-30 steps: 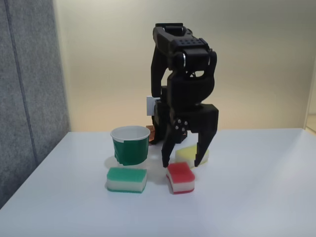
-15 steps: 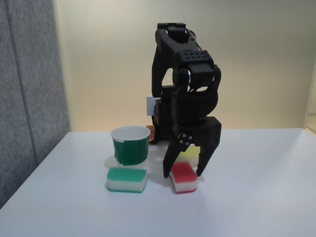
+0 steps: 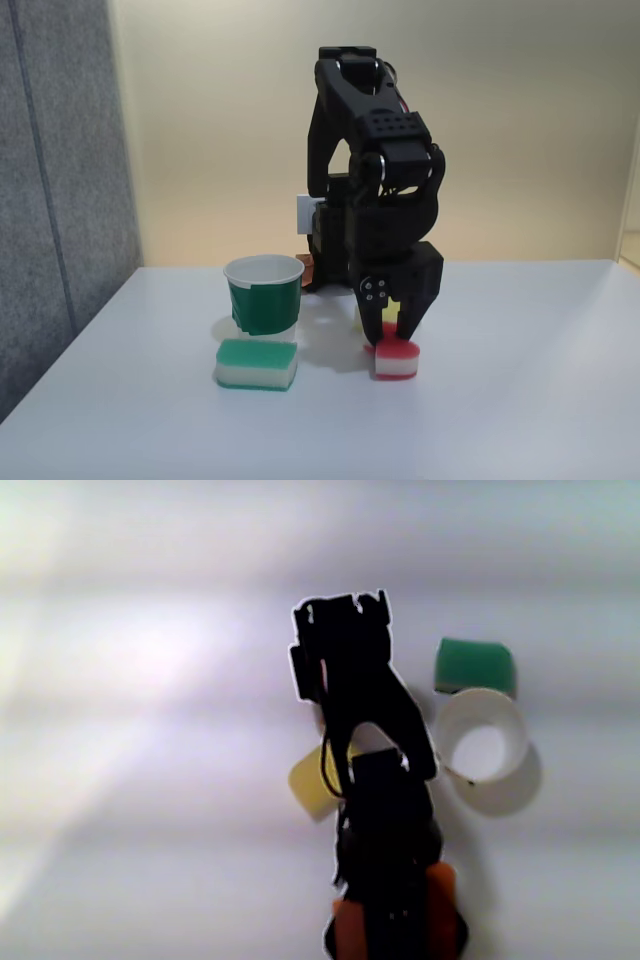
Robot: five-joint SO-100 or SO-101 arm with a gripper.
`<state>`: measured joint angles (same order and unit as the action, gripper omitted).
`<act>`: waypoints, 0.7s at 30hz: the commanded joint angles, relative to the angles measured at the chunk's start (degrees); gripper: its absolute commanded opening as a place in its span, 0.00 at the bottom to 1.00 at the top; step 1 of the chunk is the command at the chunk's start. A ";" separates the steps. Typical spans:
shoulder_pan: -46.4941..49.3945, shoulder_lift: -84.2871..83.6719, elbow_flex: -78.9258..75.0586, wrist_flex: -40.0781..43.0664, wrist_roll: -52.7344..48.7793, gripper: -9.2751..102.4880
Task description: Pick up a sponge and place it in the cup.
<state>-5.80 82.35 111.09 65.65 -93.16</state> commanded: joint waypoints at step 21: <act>23.99 33.31 -13.62 16.26 11.25 0.08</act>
<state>14.06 113.03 99.49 81.12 -79.80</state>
